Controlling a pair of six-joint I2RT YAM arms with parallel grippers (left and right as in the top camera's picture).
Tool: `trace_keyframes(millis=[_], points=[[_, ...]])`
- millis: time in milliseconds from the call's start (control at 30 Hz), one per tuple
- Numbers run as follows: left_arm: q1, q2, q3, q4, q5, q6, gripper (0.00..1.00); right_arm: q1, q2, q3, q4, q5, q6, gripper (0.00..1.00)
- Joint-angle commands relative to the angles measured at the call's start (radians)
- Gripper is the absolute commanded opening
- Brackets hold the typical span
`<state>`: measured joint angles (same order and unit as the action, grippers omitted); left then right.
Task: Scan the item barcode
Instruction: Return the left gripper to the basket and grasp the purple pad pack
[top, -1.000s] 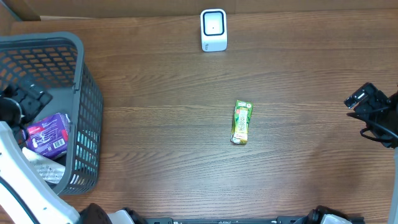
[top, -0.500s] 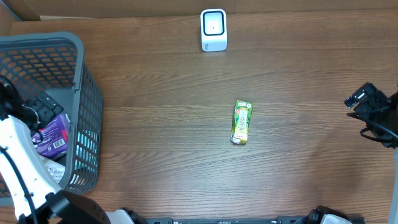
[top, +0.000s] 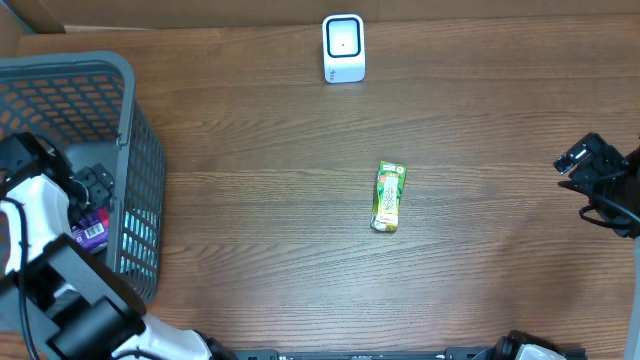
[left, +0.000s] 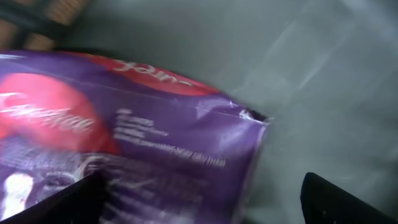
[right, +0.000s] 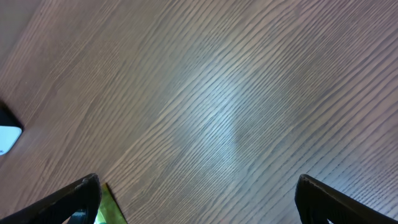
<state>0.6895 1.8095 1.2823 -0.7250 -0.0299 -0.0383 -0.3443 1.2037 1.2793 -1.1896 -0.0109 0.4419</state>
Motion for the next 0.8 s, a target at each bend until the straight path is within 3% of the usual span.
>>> trace_keyframes(millis=[0,167,200,267,300,367,600,767], points=[[0.004,0.060,-0.010,-0.007,-0.035,0.061,0.89,-0.003,-0.001,0.016,0.006,0.006,0.003,1.00],[0.004,0.112,-0.010,-0.034,-0.121,0.029,0.70,-0.003,-0.001,0.016,0.006,0.006,0.003,1.00],[0.004,0.115,-0.010,-0.035,-0.138,0.008,0.61,-0.003,-0.001,0.016,0.006,0.006,0.004,1.00],[0.004,0.116,-0.010,-0.034,-0.142,-0.009,0.28,-0.003,-0.001,0.016,0.006,0.006,0.004,1.00],[0.004,0.114,-0.010,-0.034,-0.142,-0.011,0.17,-0.003,-0.001,0.016,0.006,0.006,0.003,1.00],[0.004,0.114,-0.010,-0.034,-0.142,-0.011,0.05,-0.003,-0.001,0.016,0.006,0.006,0.003,1.00],[0.004,0.106,0.046,-0.078,-0.136,-0.011,0.04,-0.003,-0.001,0.016,0.006,0.006,0.003,1.00],[-0.005,0.105,0.232,-0.223,-0.099,-0.011,0.04,-0.003,-0.001,0.016,0.006,0.006,0.003,1.00]])
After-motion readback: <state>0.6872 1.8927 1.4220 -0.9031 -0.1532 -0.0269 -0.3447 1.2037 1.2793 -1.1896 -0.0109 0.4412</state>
